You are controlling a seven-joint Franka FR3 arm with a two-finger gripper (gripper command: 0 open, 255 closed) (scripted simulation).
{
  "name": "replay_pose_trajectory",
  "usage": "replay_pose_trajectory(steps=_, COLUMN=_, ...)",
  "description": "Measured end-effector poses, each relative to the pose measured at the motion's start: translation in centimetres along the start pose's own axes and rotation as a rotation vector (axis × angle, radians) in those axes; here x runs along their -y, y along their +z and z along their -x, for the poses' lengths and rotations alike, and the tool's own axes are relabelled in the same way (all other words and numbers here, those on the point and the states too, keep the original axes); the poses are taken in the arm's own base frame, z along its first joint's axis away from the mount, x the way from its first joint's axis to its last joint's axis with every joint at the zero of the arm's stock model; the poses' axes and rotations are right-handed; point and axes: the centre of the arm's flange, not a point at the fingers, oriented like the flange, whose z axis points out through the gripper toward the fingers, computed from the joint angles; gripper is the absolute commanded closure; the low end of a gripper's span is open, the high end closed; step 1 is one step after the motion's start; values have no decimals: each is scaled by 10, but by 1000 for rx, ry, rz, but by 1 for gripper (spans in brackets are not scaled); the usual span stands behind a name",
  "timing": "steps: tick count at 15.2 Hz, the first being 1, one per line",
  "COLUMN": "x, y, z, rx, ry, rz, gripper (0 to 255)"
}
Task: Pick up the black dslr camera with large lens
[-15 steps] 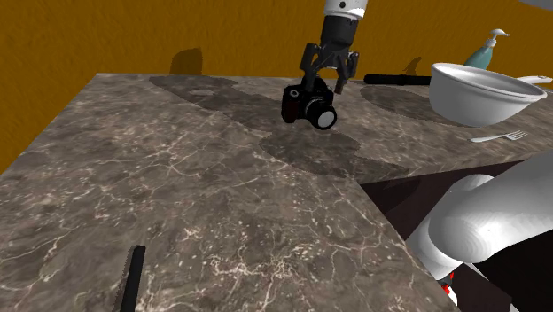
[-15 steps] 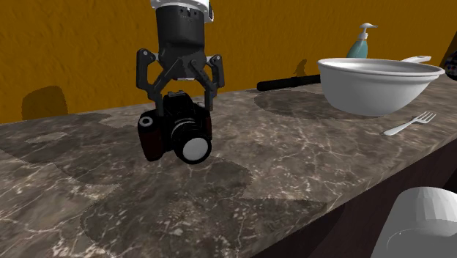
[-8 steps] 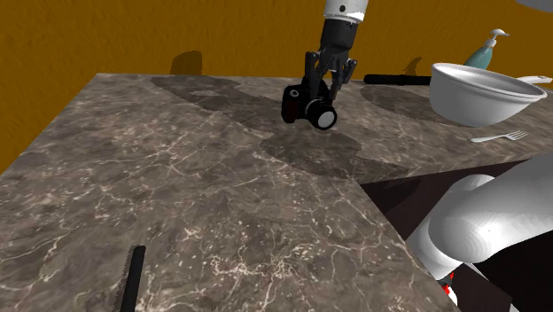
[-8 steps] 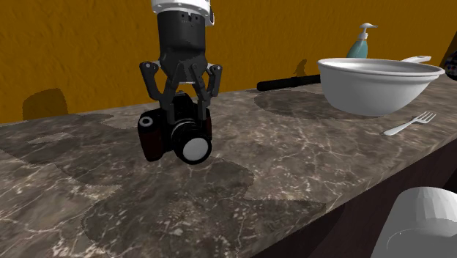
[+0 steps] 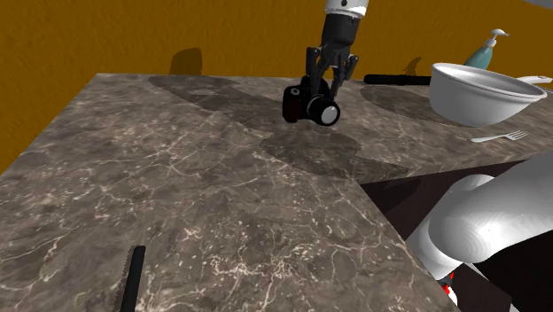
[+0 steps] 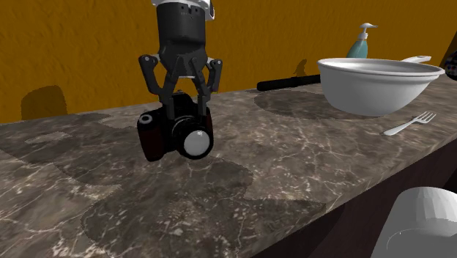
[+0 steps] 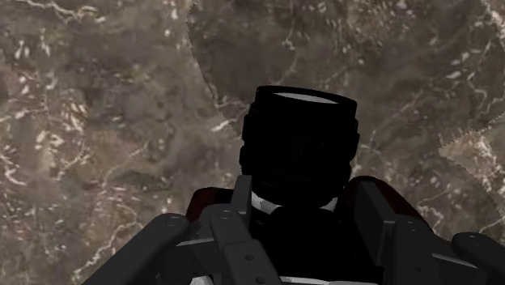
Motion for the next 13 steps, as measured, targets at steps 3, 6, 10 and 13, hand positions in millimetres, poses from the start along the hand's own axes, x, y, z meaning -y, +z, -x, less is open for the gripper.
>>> replay_pose_trajectory(steps=3, x=2, y=-15, z=2, rx=0, ry=0, rz=0, gripper=255)
replay_pose_trajectory(steps=6, x=3, y=-31, z=4, rx=0, ry=0, rz=0, gripper=255)
replay_pose_trajectory(steps=10, x=6, y=-52, z=7, rx=1, ry=0, rz=0, gripper=255)
replay_pose_trajectory(steps=13, x=8, y=-64, z=9, rx=1, ry=0, rz=0, gripper=255)
